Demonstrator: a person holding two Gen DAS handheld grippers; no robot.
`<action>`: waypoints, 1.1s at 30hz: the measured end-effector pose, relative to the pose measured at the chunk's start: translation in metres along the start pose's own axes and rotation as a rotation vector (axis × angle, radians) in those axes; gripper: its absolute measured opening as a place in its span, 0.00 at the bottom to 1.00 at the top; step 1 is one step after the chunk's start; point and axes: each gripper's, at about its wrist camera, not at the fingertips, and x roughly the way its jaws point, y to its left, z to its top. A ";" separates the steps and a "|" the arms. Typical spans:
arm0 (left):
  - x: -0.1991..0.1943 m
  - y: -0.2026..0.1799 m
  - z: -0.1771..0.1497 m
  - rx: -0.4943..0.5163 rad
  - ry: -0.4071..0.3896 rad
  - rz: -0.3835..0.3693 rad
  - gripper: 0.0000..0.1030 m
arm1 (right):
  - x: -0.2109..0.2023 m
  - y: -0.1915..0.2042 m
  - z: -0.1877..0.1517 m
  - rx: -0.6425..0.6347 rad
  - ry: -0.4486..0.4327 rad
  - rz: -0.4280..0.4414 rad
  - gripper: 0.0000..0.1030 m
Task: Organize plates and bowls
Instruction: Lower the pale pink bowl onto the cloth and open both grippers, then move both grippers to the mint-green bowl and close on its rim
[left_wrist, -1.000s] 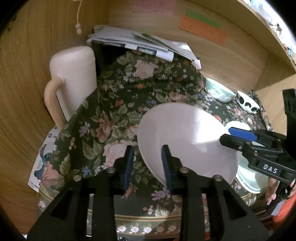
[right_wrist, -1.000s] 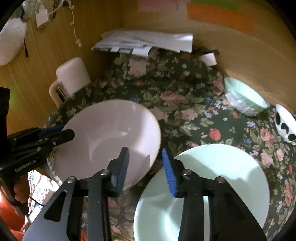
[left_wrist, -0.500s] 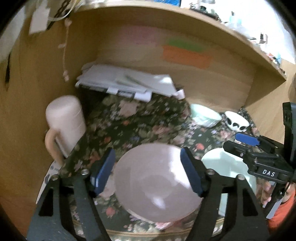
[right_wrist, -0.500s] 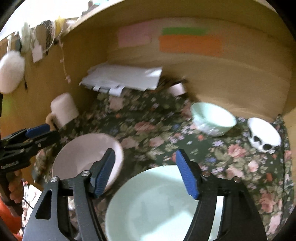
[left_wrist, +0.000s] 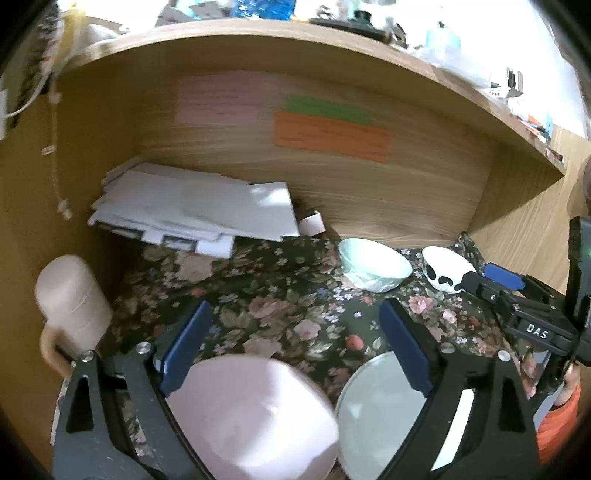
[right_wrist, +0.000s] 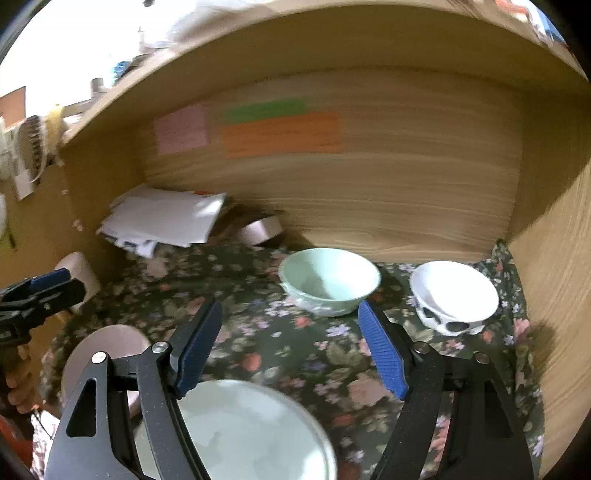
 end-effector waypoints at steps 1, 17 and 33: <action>0.005 -0.003 0.002 0.005 0.005 0.000 0.91 | 0.006 -0.005 0.001 0.005 0.008 -0.007 0.71; 0.112 -0.029 0.017 0.073 0.180 0.016 0.91 | 0.115 -0.070 0.007 0.099 0.209 -0.013 0.53; 0.161 -0.030 0.017 0.065 0.295 0.011 0.91 | 0.186 -0.090 0.003 0.158 0.401 0.016 0.30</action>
